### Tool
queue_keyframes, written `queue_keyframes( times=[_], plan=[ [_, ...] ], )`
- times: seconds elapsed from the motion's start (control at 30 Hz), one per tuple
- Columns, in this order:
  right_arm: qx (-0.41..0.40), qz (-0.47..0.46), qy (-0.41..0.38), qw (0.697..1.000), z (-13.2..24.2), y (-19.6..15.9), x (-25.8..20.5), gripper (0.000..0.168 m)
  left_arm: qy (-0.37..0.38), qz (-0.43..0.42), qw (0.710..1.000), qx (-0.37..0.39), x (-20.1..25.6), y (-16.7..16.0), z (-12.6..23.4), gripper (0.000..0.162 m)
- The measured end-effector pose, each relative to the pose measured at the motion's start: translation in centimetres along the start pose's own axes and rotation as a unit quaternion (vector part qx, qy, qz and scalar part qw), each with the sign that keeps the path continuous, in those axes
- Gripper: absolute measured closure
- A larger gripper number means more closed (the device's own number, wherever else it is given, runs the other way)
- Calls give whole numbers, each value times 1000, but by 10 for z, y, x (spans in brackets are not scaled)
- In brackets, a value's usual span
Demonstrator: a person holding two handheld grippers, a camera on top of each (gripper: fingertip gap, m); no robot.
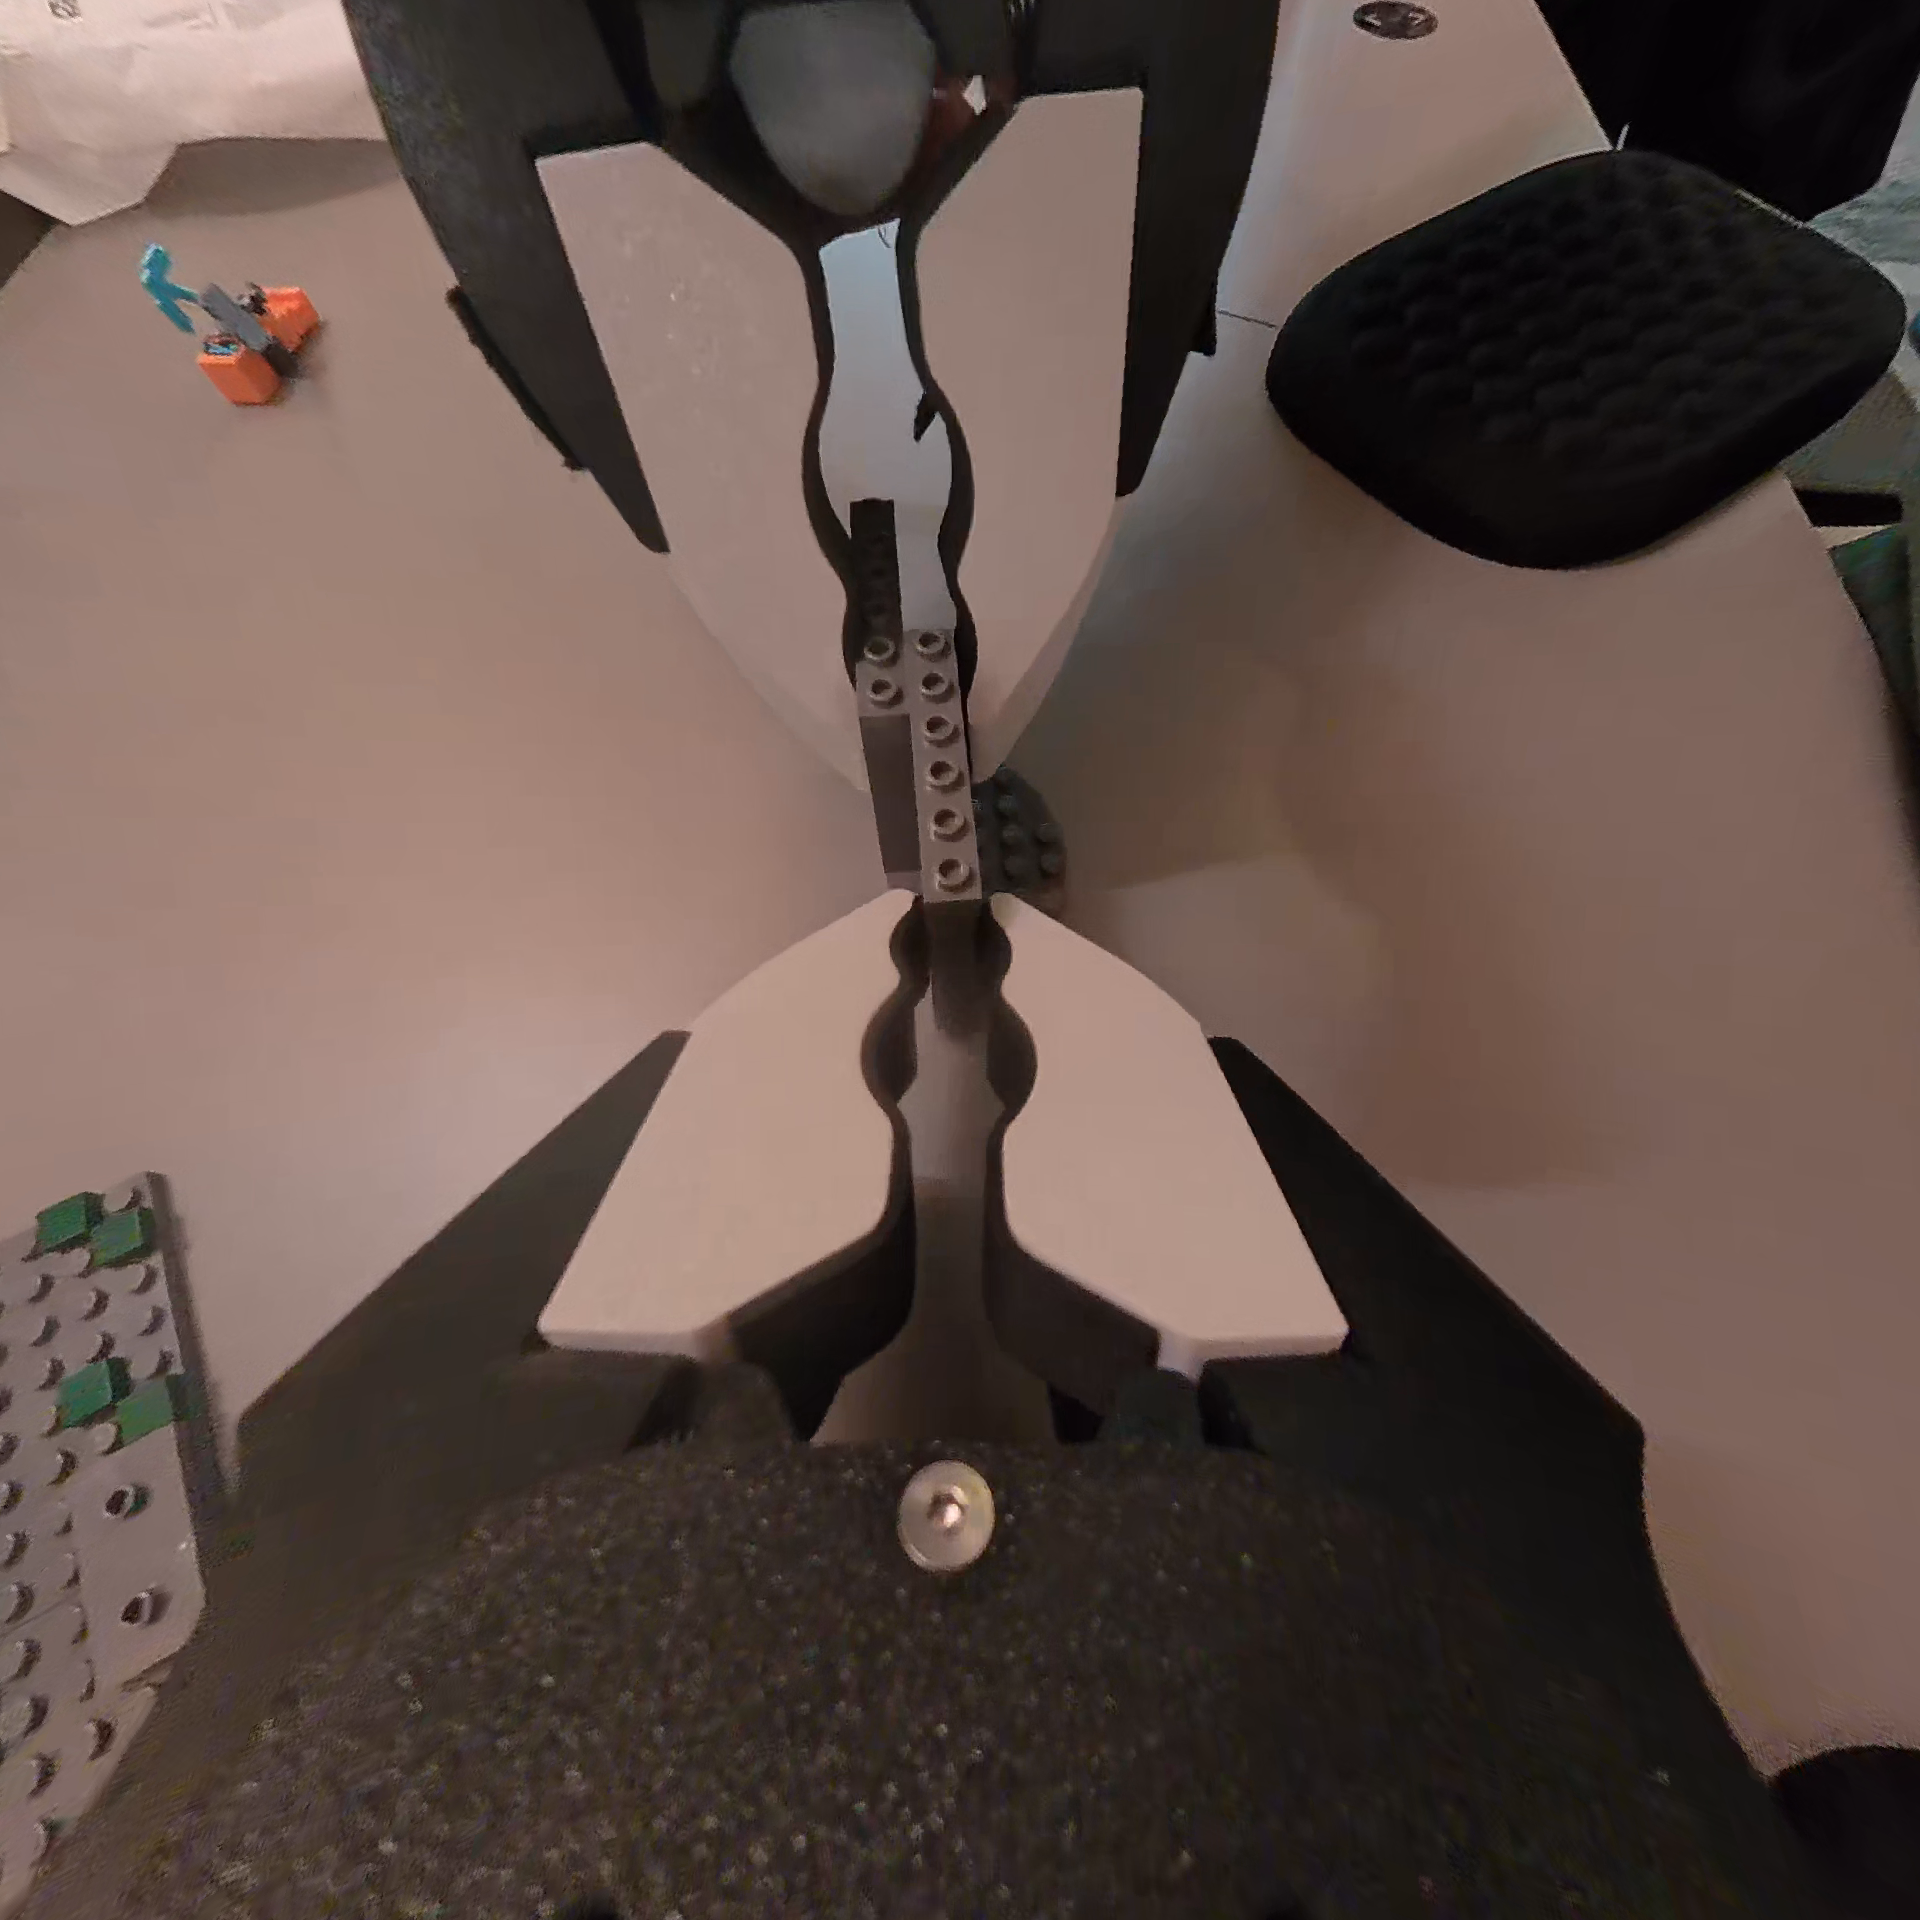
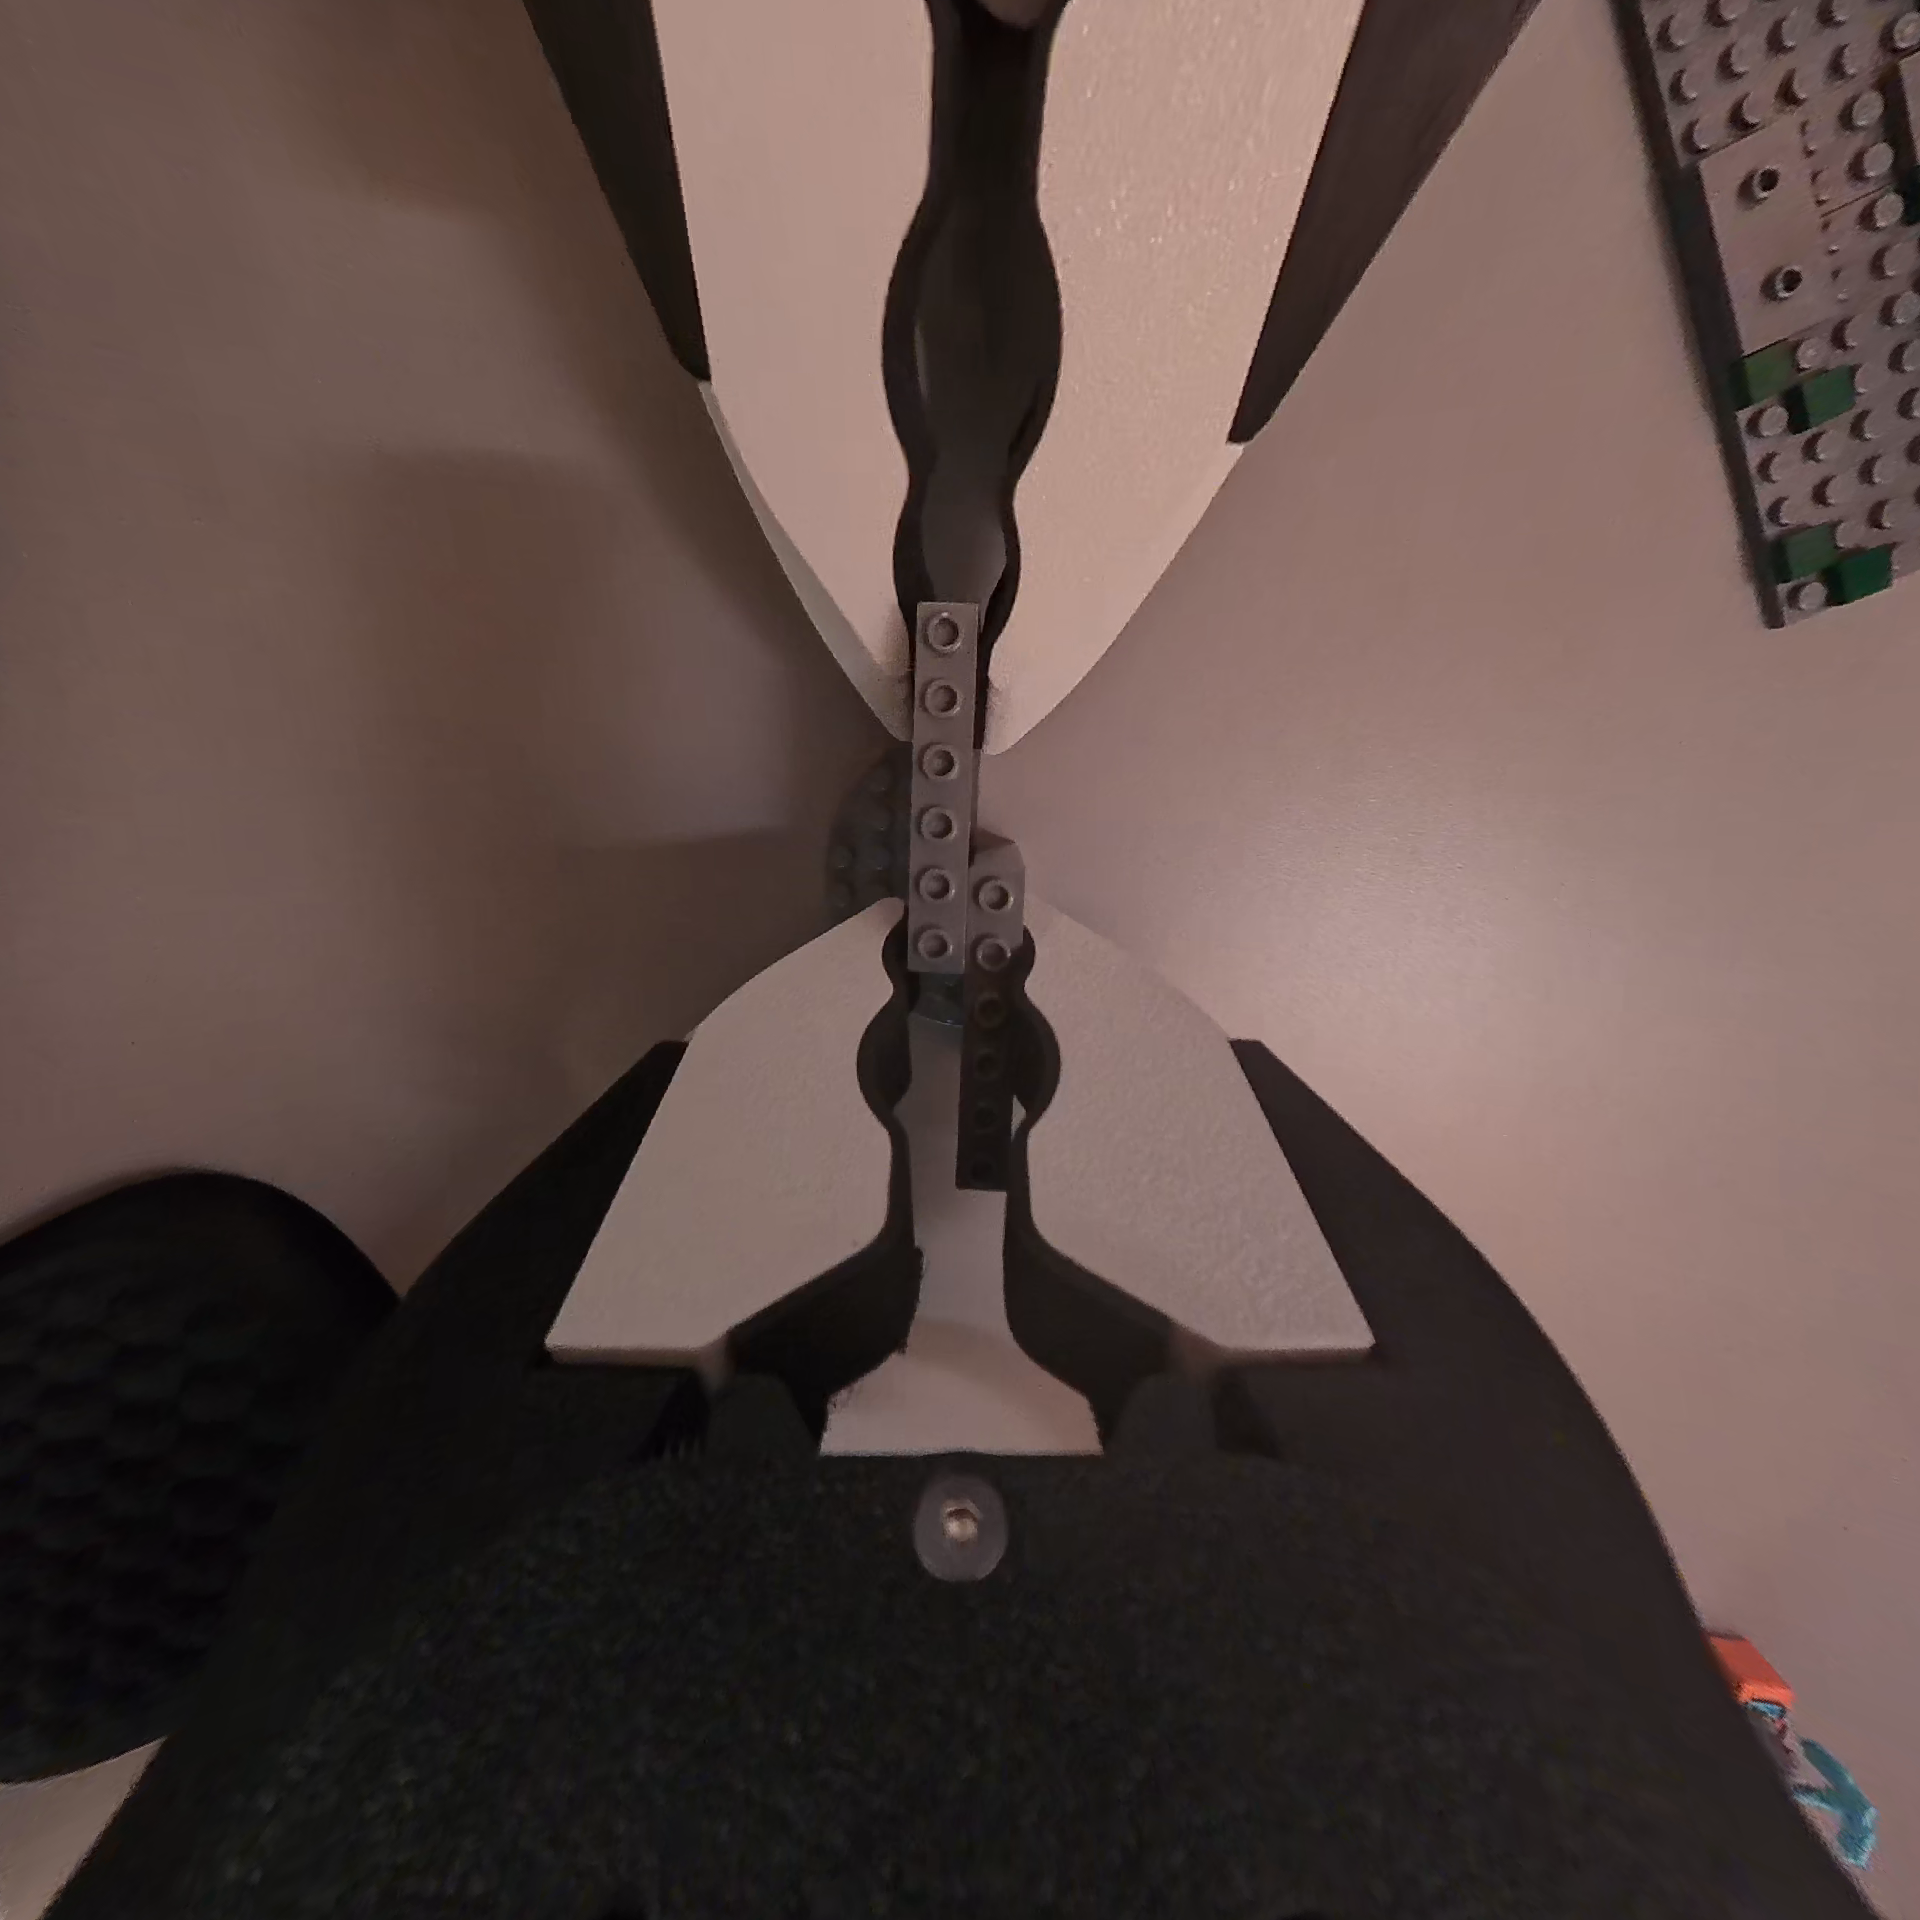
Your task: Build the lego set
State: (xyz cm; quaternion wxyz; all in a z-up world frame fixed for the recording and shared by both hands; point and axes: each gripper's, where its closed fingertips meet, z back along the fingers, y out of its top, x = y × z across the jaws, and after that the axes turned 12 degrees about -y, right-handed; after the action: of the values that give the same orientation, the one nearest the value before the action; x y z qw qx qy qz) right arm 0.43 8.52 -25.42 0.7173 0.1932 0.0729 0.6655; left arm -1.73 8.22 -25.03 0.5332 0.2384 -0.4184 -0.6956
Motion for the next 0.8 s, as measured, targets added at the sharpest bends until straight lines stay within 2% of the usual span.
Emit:
queue_keyframes(
  times=[0.13, 0.27, 0.57, 0.8],
  plan=[
    [-10, 1, -9, 1000, 0, -1, 1, 155, 0, 1, 1000, -10, 0, -1, 0, 154],
    [-29, 14, -15, 999, 2, -1, 2, 147, -3, 7, 1000, -23, 1, -2, 1, 154],
    [-31, 9, -5, 999, 0, -1, 1, 155, -10, 27, 999, -44, 1, -3, 1, 154],
    [-30, 6, -9, 999, -1, 1, 1, 148, -10, 46, 997, -66, 1, -5, 1, 154]
  ],
)
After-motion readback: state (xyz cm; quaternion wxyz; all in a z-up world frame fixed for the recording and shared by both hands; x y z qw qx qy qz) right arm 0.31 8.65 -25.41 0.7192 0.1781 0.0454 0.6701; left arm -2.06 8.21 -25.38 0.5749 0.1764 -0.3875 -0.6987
